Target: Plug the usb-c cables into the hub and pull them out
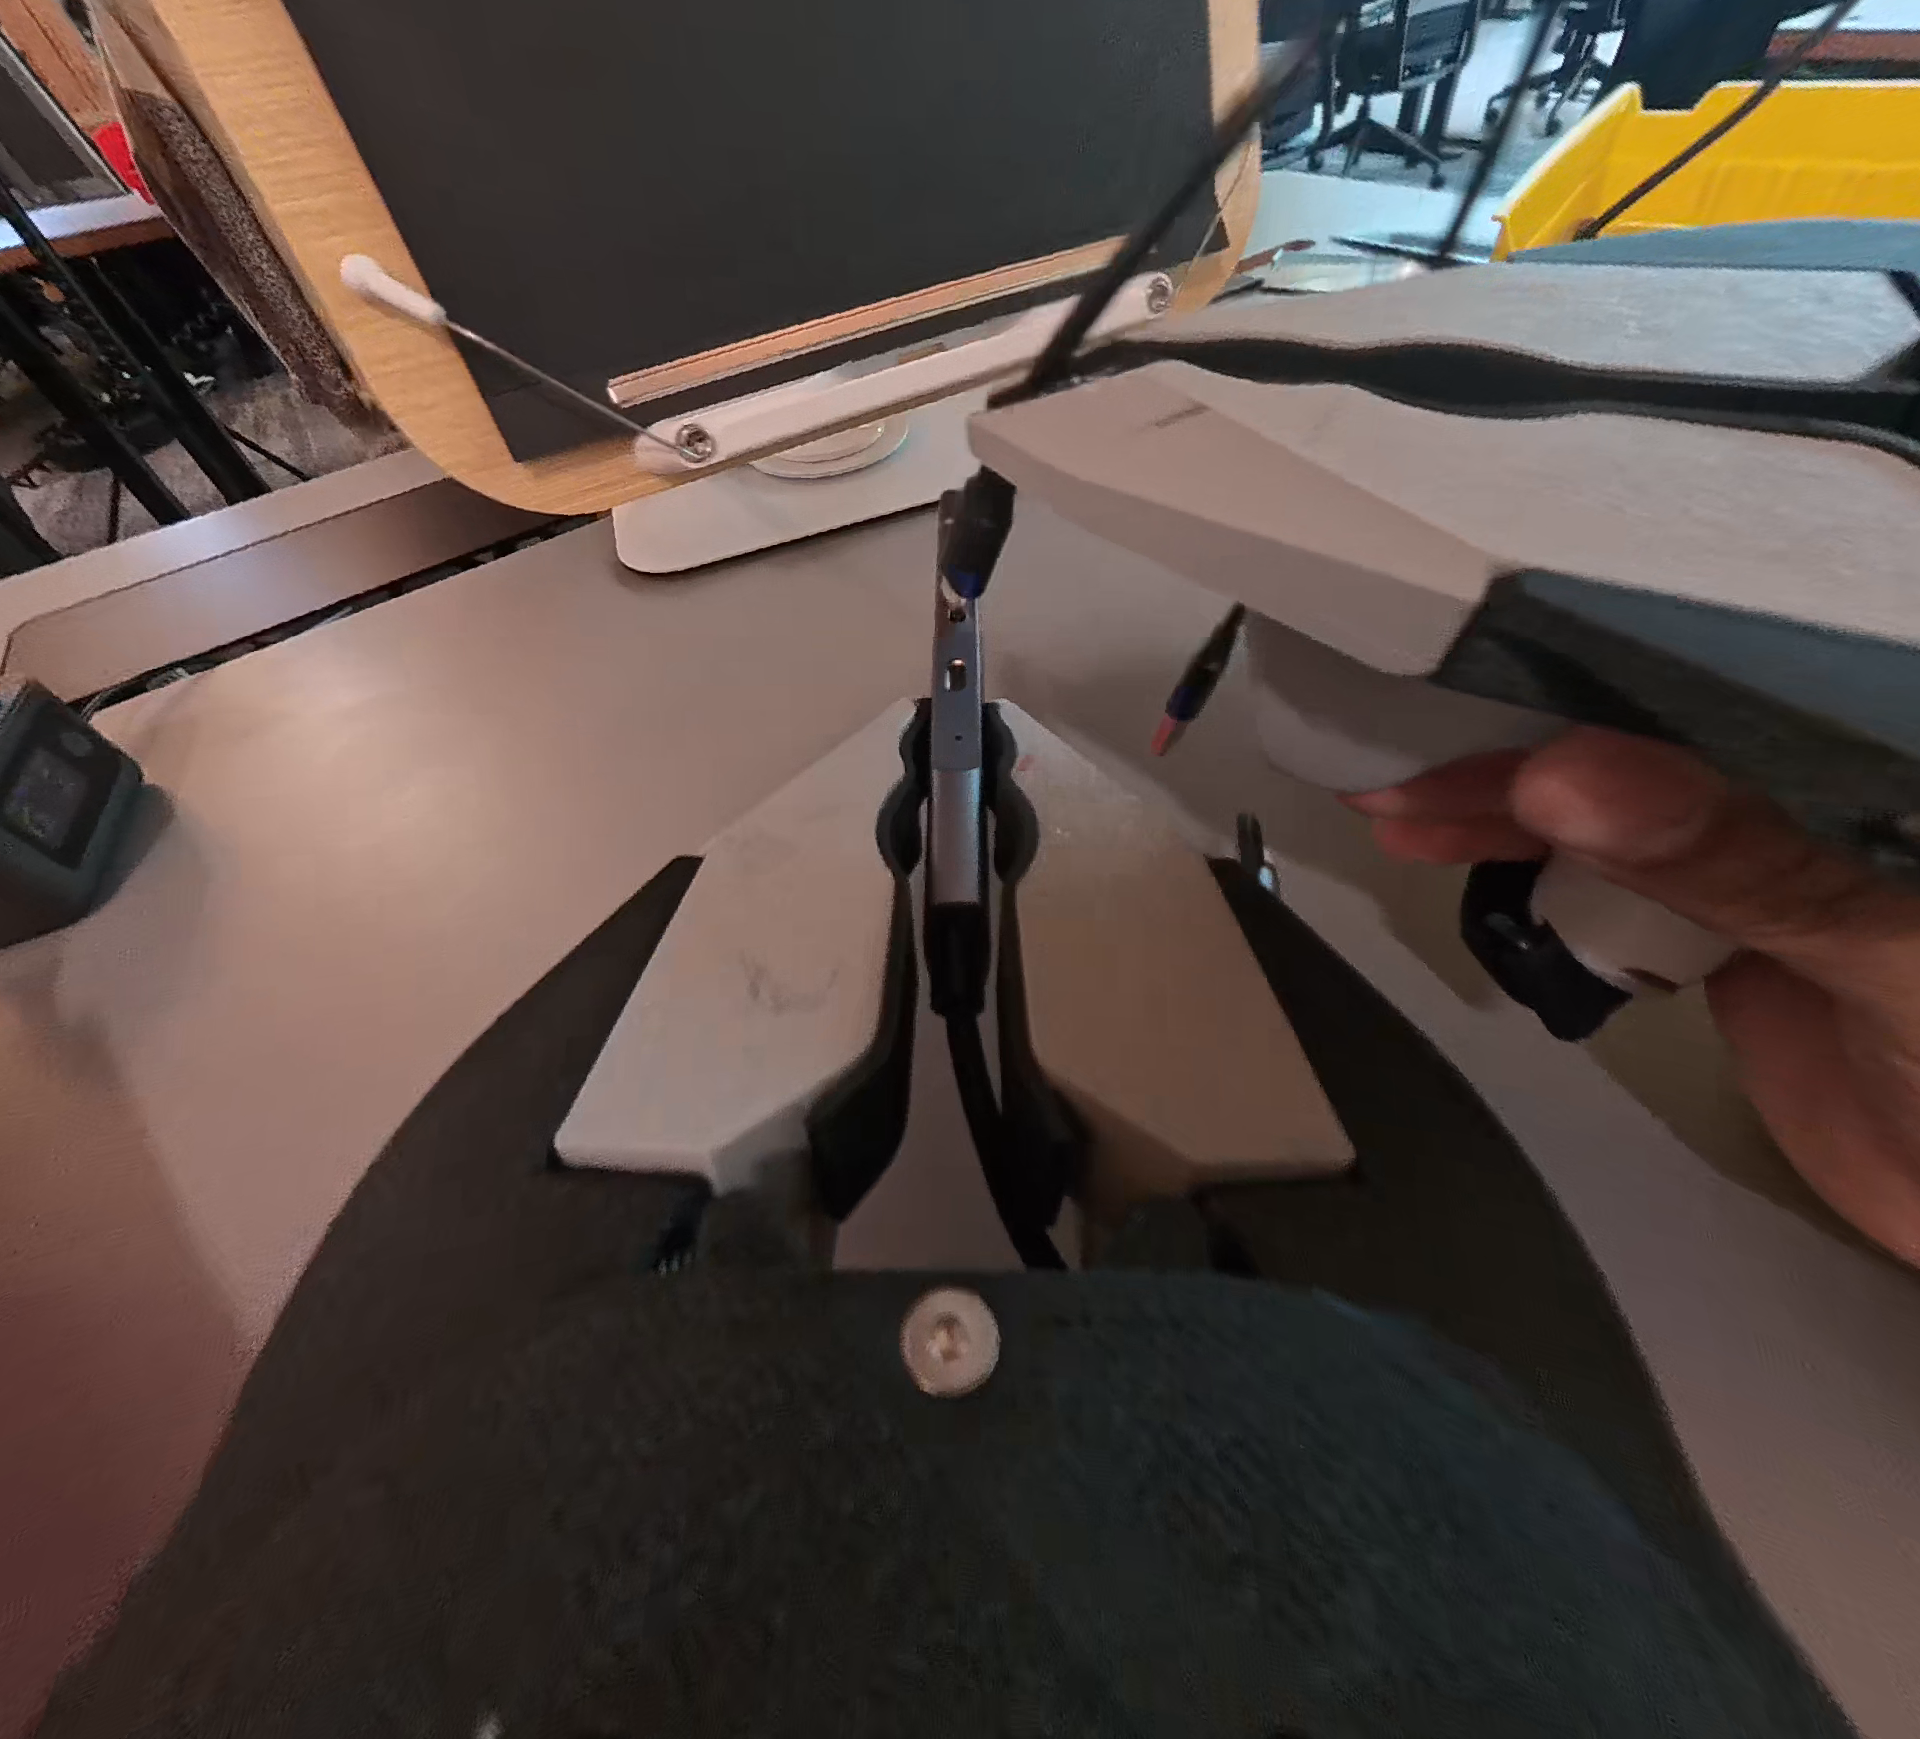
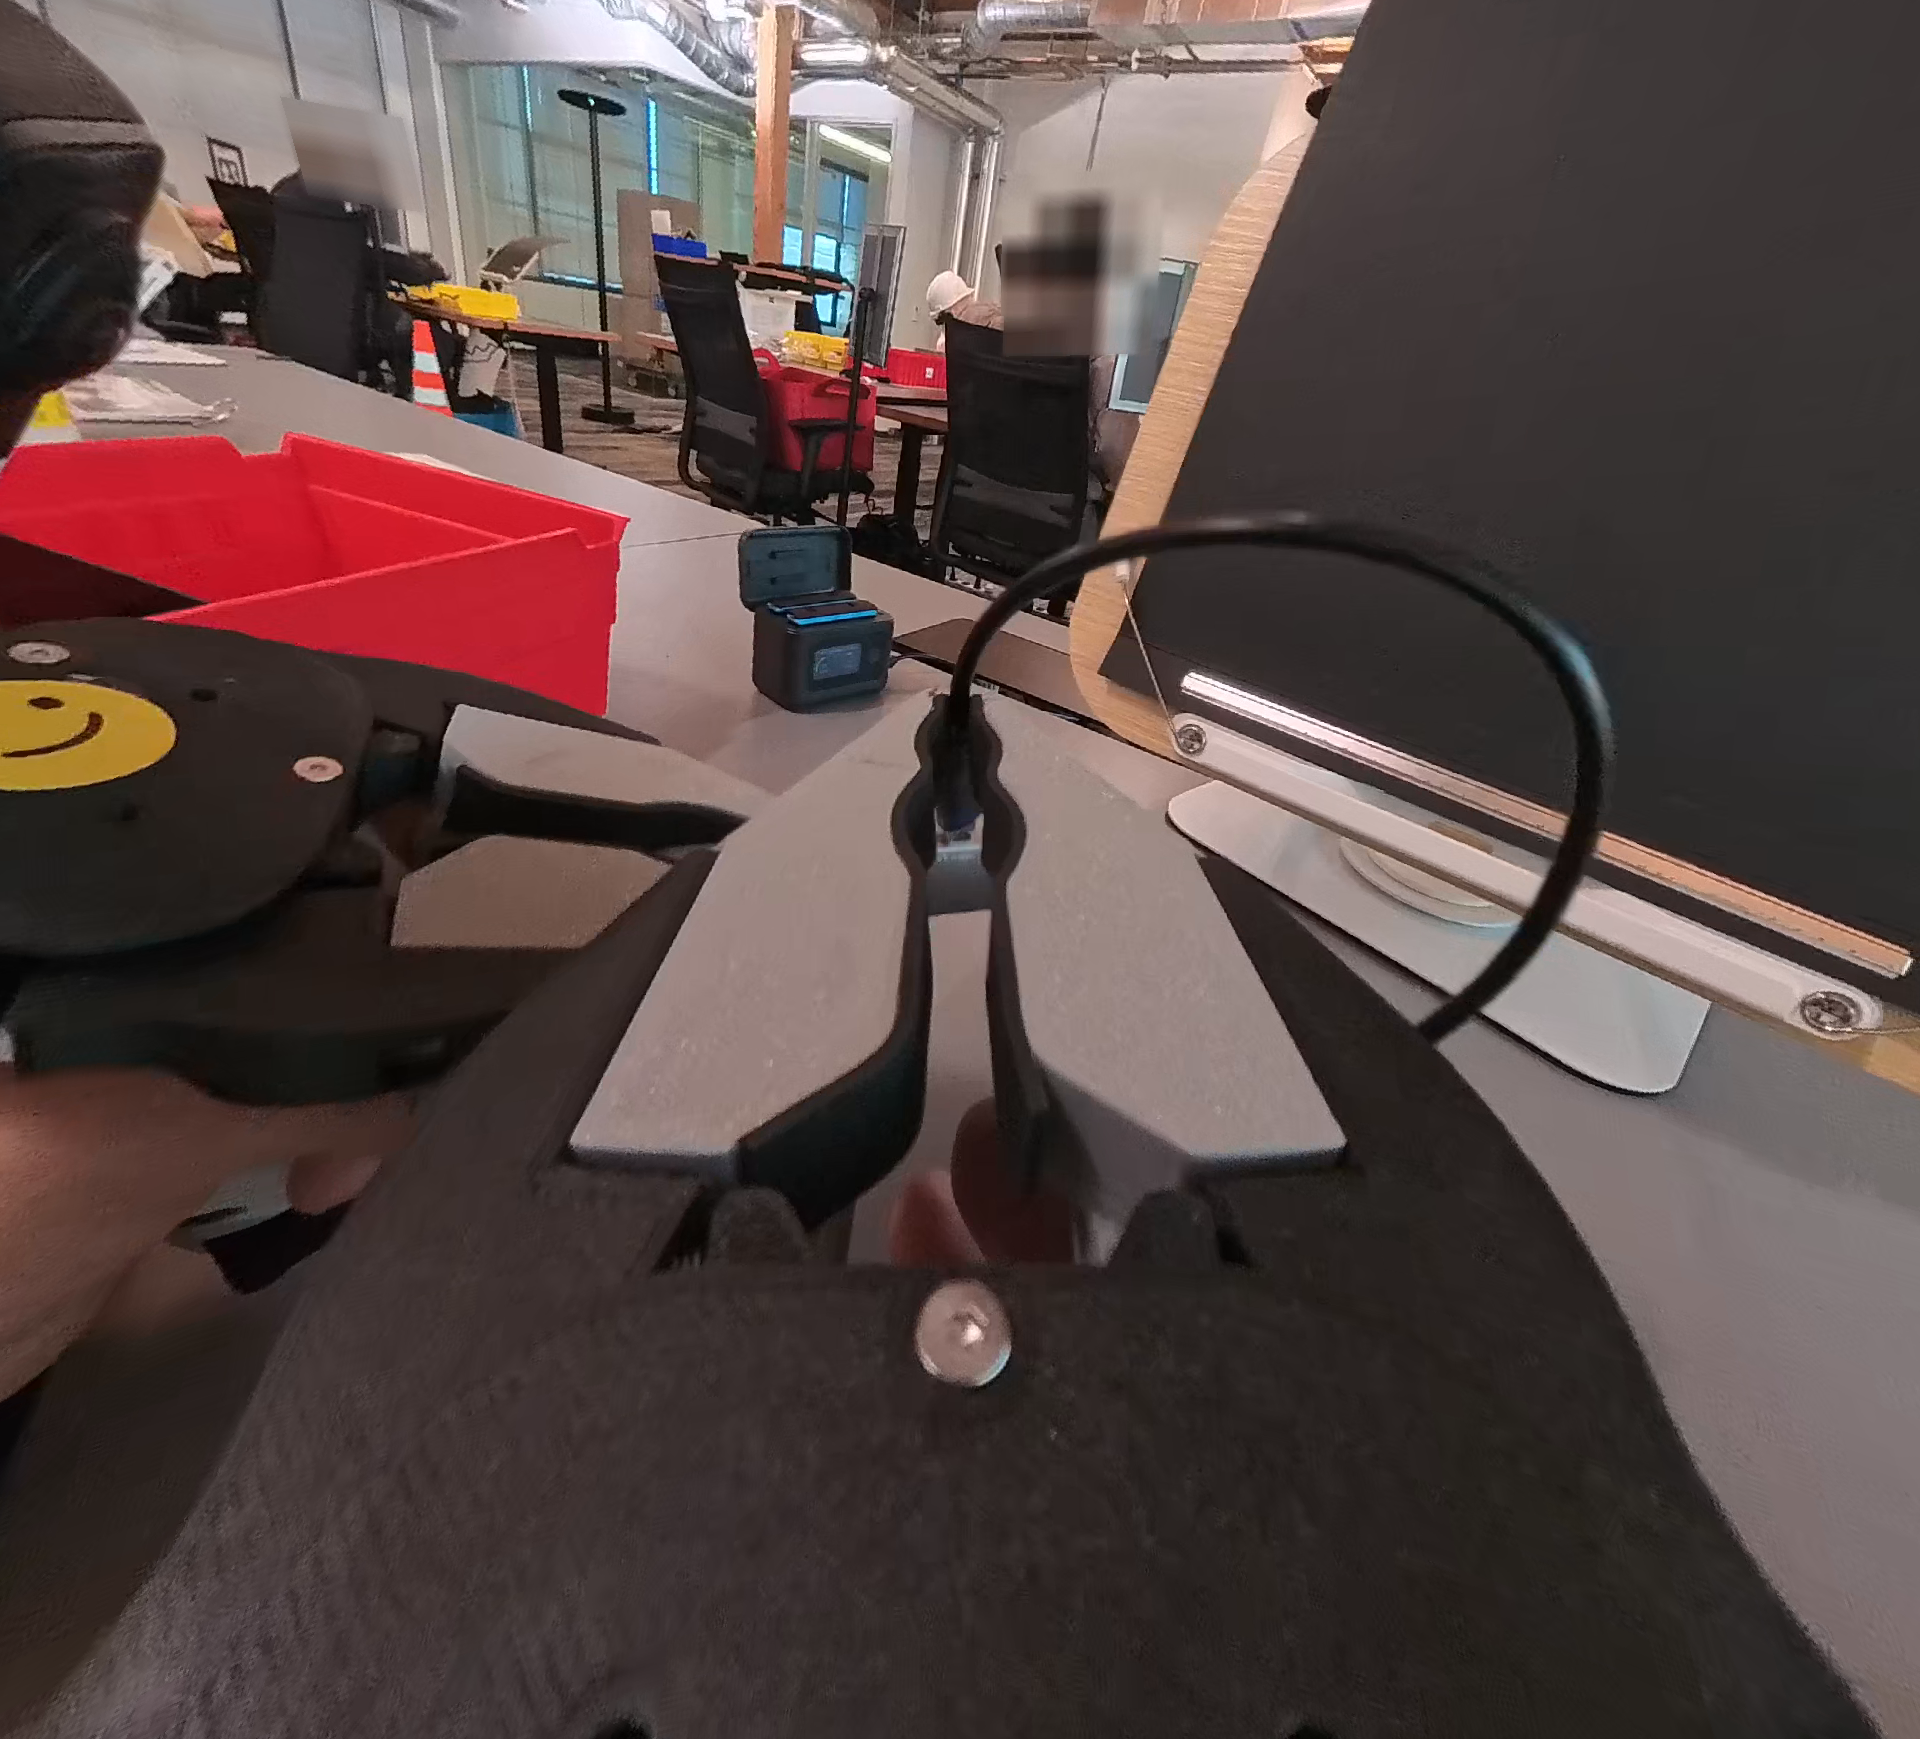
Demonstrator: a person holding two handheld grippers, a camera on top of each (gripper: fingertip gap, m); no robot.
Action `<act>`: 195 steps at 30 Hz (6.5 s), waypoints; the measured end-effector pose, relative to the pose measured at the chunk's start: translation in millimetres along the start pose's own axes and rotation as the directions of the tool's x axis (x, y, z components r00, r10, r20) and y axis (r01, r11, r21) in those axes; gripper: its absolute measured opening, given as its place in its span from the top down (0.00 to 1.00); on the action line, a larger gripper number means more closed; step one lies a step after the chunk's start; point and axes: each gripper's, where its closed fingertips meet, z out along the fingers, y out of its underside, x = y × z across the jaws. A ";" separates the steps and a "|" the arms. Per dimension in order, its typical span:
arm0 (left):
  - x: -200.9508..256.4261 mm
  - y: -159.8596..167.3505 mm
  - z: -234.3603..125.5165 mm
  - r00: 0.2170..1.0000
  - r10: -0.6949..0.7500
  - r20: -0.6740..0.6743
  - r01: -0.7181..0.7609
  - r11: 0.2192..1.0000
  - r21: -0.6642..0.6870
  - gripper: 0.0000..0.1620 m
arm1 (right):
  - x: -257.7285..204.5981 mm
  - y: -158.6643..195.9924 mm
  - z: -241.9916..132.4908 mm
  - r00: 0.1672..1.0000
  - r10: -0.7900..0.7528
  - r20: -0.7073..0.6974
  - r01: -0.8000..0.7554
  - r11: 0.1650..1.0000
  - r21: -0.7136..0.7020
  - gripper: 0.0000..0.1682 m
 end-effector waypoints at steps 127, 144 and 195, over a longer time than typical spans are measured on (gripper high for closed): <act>-6.5 -12.3 -8.2 0.777 0.582 0.238 -0.592 0.805 -0.035 0.96 | -0.5 15.7 -17.9 0.959 -0.052 0.279 0.101 0.981 -0.165 0.95; -2.7 -12.1 -10.1 0.746 0.624 0.231 -0.633 0.773 -0.043 0.96 | 0.5 19.8 -16.9 0.957 -0.024 0.288 0.081 0.979 -0.188 0.95; 52.7 -24.7 -37.4 0.775 -0.110 -0.622 0.224 0.969 0.107 0.96 | -9.1 21.3 -44.8 0.678 0.375 0.632 -0.175 0.918 -0.357 0.79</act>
